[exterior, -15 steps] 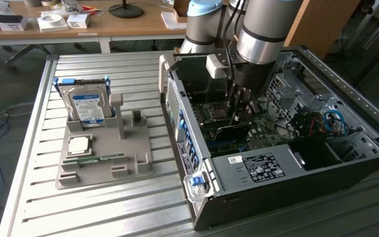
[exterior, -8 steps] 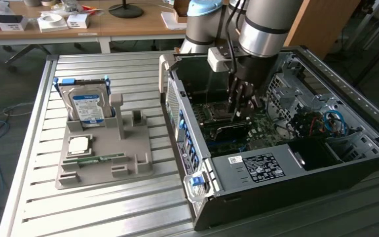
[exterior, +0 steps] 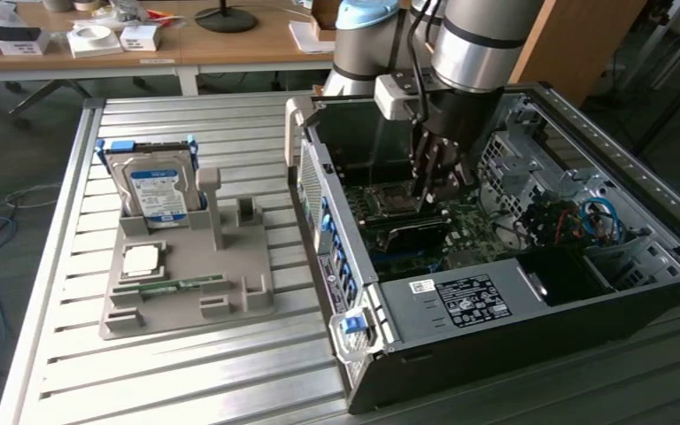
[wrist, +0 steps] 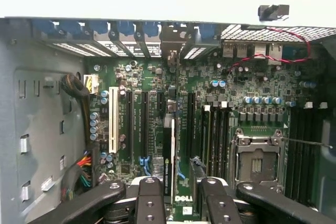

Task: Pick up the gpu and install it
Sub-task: 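Insert the gpu into the slot, then press down on the gpu until it lock into place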

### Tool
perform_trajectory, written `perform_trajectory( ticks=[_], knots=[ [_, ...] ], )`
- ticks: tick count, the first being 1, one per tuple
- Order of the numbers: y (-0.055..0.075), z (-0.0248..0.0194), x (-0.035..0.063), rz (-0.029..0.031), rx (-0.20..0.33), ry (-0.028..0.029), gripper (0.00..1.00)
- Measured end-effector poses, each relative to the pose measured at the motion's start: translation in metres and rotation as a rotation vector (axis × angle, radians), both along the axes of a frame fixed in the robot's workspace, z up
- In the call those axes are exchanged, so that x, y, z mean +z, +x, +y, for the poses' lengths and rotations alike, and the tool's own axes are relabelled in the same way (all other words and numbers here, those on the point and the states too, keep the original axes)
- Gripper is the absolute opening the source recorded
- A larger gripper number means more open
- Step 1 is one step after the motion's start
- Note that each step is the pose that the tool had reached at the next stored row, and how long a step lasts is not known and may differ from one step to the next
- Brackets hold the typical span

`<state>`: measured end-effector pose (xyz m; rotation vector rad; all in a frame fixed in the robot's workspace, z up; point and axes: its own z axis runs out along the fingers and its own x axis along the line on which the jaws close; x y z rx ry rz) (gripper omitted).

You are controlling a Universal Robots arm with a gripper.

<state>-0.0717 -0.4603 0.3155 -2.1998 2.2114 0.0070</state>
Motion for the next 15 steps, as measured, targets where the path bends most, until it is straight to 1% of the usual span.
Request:
perform_trajectory(
  ticks=[15],
  knots=[
    [0.0000, 0.0001, 0.0000, -0.0004, 0.000, 0.0001, 0.33]
  ],
)
